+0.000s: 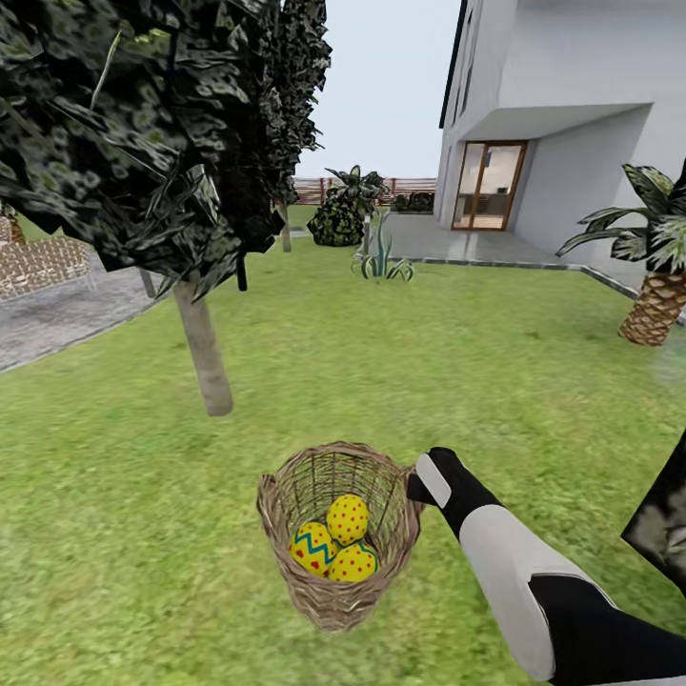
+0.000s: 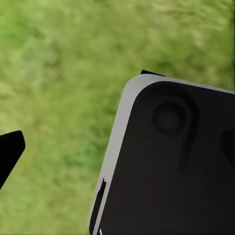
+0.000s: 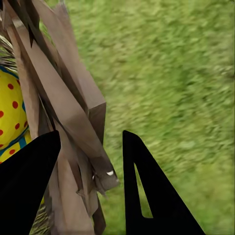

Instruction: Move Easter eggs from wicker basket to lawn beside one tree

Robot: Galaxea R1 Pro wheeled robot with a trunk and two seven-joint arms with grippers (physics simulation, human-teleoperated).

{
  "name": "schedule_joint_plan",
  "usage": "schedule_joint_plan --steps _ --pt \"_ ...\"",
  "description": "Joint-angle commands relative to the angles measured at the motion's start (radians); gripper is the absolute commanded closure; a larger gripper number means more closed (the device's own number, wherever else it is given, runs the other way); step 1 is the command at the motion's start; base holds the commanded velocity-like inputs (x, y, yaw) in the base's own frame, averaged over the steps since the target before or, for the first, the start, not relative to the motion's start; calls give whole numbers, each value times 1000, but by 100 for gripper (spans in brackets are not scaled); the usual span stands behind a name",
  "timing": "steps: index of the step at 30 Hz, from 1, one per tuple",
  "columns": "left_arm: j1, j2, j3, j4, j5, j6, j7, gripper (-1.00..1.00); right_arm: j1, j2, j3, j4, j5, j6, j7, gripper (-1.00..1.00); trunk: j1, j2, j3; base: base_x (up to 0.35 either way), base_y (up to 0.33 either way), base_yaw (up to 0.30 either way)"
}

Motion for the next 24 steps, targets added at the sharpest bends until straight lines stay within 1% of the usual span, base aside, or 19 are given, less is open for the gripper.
schedule_joint_plan --steps 1,24 --pt "0 0 1 -1 9 -1 -7 -100 0 1 -5 -2 -13 -1 -9 100 1 0 -1 328 -104 0" --pt "0 0 1 -1 9 -1 -7 -100 1 1 -4 -2 -14 -1 -9 100 1 0 -1 328 -111 0"
